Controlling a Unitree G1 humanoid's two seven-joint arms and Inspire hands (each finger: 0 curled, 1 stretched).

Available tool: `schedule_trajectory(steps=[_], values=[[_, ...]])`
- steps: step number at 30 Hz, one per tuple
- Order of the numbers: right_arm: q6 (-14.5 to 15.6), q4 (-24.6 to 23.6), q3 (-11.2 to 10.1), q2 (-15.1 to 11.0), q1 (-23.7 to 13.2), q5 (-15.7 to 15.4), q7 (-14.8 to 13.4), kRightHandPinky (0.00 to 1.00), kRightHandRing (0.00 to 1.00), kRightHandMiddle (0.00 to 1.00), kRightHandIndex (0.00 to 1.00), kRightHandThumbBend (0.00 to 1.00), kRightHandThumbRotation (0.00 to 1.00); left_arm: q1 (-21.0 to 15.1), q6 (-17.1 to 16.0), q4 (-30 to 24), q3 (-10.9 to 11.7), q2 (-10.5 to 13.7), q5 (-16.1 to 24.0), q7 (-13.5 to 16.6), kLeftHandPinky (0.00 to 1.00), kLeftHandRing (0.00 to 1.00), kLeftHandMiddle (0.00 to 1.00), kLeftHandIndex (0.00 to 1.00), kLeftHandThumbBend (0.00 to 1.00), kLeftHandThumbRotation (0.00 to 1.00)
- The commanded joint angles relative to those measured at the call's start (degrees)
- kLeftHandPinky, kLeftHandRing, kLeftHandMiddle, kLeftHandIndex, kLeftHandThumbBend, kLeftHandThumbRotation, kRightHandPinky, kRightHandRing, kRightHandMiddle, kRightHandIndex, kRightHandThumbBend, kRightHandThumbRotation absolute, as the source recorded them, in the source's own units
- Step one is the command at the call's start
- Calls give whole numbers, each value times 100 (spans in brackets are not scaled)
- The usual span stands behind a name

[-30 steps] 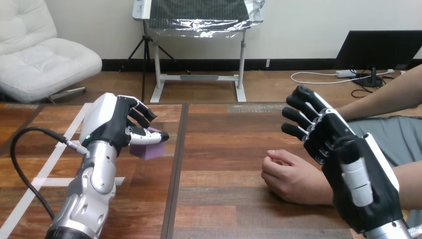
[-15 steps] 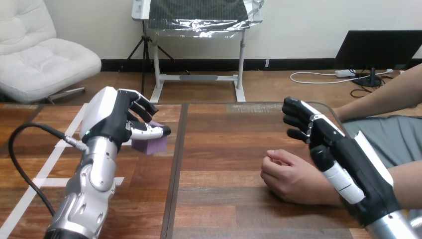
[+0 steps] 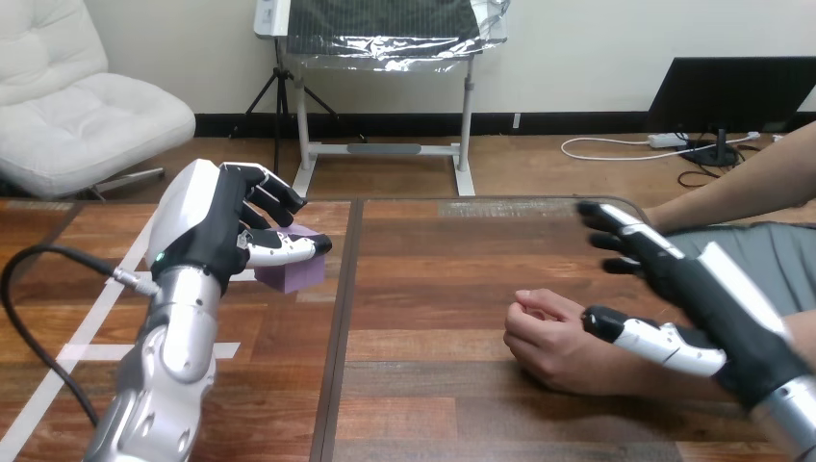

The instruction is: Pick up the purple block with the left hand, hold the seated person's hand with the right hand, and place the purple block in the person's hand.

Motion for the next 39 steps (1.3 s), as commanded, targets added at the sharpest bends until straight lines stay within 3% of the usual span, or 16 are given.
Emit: schedule_trajectory(steps=[1, 12, 17, 39], values=[[-78, 291, -199, -466, -592, -227, -174, 80, 90, 94, 95, 100, 69, 19, 24, -694, 210, 46, -23, 4, 45, 46, 49, 47, 68, 0], [-144, 935, -175, -1094, -991, -580, -260, 81, 93, 96, 95, 100, 57, 355, 69, -1357, 384, -10, -49, -8, 40, 42, 46, 46, 68, 0], [-130, 1184, -108, -1396, -1154, -902, -349, 82, 95, 98, 97, 100, 54, 486, 56, -1621, 440, -7, -40, -15, 40, 42, 46, 46, 68, 0], [-244, 1938, 274, -2083, -1651, -1763, -435, 97, 97, 98, 99, 100, 43, 641, 294, -2193, 520, 2, 100, -121, 37, 39, 45, 45, 69, 0]])
